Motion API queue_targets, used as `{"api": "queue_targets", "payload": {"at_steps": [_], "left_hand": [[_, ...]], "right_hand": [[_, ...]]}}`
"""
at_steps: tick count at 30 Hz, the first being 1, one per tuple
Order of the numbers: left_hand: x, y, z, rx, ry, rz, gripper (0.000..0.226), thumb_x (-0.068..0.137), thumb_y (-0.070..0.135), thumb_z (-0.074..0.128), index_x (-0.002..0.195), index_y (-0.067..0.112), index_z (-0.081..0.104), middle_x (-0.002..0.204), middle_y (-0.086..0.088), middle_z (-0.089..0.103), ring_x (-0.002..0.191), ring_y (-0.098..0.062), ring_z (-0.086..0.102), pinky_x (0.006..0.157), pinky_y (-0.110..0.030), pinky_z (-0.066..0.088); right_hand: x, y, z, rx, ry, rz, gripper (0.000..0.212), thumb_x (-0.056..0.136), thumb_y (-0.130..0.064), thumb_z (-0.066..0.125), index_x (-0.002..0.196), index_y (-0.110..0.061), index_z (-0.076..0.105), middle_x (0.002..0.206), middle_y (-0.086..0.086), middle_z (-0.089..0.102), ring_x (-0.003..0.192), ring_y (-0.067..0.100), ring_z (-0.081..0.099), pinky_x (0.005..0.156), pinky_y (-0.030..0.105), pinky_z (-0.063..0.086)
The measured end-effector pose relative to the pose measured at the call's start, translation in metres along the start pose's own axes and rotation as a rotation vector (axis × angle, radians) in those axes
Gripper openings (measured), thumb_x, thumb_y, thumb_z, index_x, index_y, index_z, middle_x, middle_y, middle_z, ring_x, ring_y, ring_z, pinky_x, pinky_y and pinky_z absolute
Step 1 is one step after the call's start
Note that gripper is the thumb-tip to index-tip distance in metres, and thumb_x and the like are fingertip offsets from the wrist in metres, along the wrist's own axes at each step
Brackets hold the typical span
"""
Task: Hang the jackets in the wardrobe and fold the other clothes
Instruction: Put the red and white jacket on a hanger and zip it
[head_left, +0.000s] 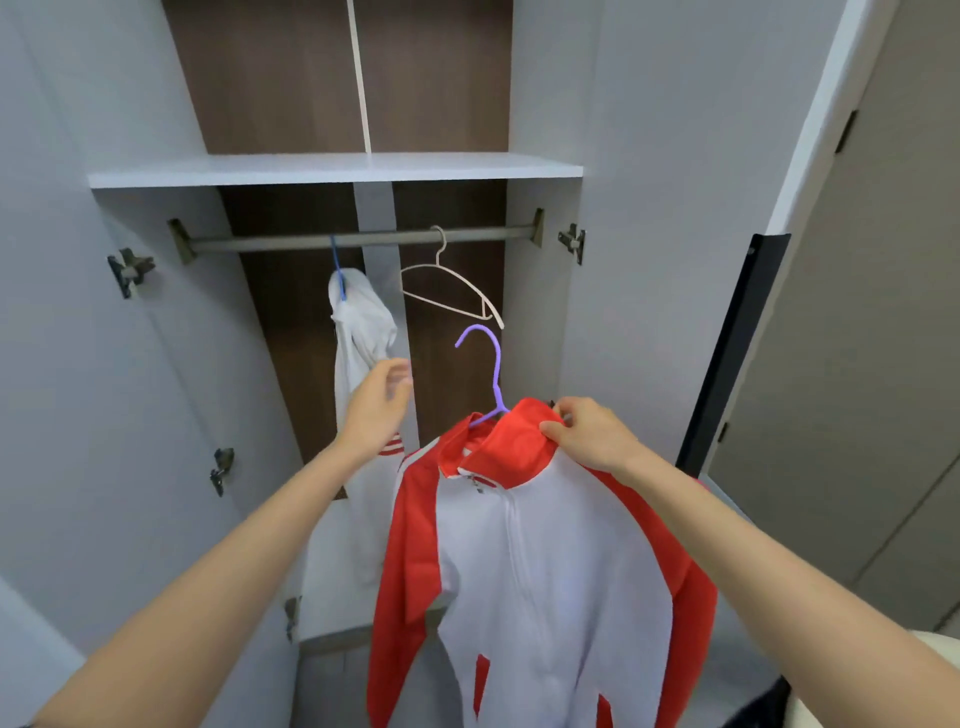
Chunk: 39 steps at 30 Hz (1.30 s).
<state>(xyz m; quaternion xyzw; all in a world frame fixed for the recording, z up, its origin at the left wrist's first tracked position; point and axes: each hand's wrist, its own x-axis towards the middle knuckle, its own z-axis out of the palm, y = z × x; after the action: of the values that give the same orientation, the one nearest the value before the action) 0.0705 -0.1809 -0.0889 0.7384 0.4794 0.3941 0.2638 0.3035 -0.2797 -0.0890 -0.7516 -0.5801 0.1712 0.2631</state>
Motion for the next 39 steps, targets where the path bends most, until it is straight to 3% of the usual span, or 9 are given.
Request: {"api": "queue_targets", "payload": {"at_steps": [5,9,12,17,21,25,29,34,39], "left_hand": [[0.047,-0.022,-0.003,0.022,0.079,-0.076,0.036,0.097,0.012,0.049,0.134,0.01,0.047,0.138,-0.01,0.05,0.125,-0.025,0.049,0.099,-0.032,0.042],[0.092,-0.05,-0.007,0.043,0.104,-0.096,0.041,0.096,0.011,0.052,0.136,0.011,0.045,0.142,-0.011,0.044,0.127,-0.028,0.047,0.103,-0.037,0.041],[0.133,-0.071,-0.007,0.01,0.151,-0.111,0.042,0.095,0.008,0.051,0.137,0.01,0.046,0.143,-0.012,0.044,0.128,-0.028,0.045,0.107,-0.039,0.04],[0.218,-0.11,-0.009,0.017,0.178,-0.134,0.047,0.095,0.006,0.051,0.141,0.01,0.043,0.144,-0.013,0.041,0.128,-0.027,0.044,0.103,-0.032,0.038],[0.293,-0.149,-0.015,0.069,0.129,-0.15,0.05,0.093,0.005,0.053,0.141,0.013,0.043,0.147,-0.012,0.037,0.134,-0.027,0.037,0.109,-0.033,0.031],[0.346,-0.183,-0.012,0.182,0.033,-0.148,0.057,0.092,0.011,0.055,0.146,0.017,0.037,0.155,-0.01,0.021,0.141,-0.032,0.023,0.113,-0.038,0.026],[0.369,-0.207,-0.006,0.304,-0.019,-0.093,0.058,0.094,0.018,0.055,0.147,0.014,0.033,0.158,-0.004,0.015,0.143,-0.028,0.018,0.112,-0.037,0.027],[0.379,-0.224,-0.001,0.386,0.001,-0.036,0.058,0.095,0.02,0.052,0.147,0.007,0.031,0.158,-0.002,0.017,0.145,-0.024,0.013,0.113,-0.036,0.025],[0.379,-0.229,-0.004,0.41,0.002,0.0,0.056,0.094,0.022,0.052,0.146,0.017,0.034,0.157,-0.001,0.021,0.143,-0.025,0.016,0.112,-0.04,0.027]], "right_hand": [[0.062,-0.003,0.008,0.068,0.037,0.097,0.015,0.093,-0.03,0.053,0.084,-0.018,0.055,0.088,0.003,0.061,0.092,0.025,0.059,0.079,0.031,0.043],[0.12,-0.021,0.02,0.191,0.069,0.107,0.033,0.095,-0.025,0.052,0.063,-0.019,0.048,0.064,-0.005,0.049,0.076,0.022,0.049,0.07,0.027,0.036],[0.166,-0.036,0.031,0.277,0.128,0.105,0.035,0.095,-0.021,0.051,0.061,-0.015,0.047,0.06,-0.003,0.045,0.071,0.022,0.045,0.066,0.027,0.034],[0.258,-0.07,0.045,0.388,0.16,0.074,0.02,0.096,-0.018,0.051,0.098,-0.003,0.064,0.092,0.009,0.06,0.086,0.024,0.054,0.077,0.031,0.042],[0.335,-0.099,0.061,0.412,0.191,0.084,0.019,0.097,-0.018,0.049,0.103,-0.004,0.061,0.099,0.01,0.06,0.09,0.023,0.055,0.081,0.035,0.045],[0.396,-0.129,0.078,0.456,0.21,0.119,0.035,0.099,-0.02,0.047,0.129,-0.003,0.052,0.114,0.015,0.059,0.107,0.027,0.055,0.089,0.033,0.042],[0.434,-0.149,0.106,0.48,0.167,0.105,0.035,0.099,-0.019,0.046,0.131,-0.005,0.05,0.127,0.016,0.058,0.12,0.032,0.053,0.102,0.041,0.042],[0.456,-0.154,0.147,0.437,0.175,0.15,0.037,0.1,-0.02,0.044,0.133,-0.004,0.046,0.128,0.018,0.057,0.12,0.035,0.052,0.095,0.036,0.041],[0.458,-0.145,0.17,0.444,0.198,0.166,0.026,0.098,-0.016,0.046,0.122,-0.005,0.05,0.117,0.017,0.061,0.11,0.035,0.057,0.088,0.034,0.043]]}}
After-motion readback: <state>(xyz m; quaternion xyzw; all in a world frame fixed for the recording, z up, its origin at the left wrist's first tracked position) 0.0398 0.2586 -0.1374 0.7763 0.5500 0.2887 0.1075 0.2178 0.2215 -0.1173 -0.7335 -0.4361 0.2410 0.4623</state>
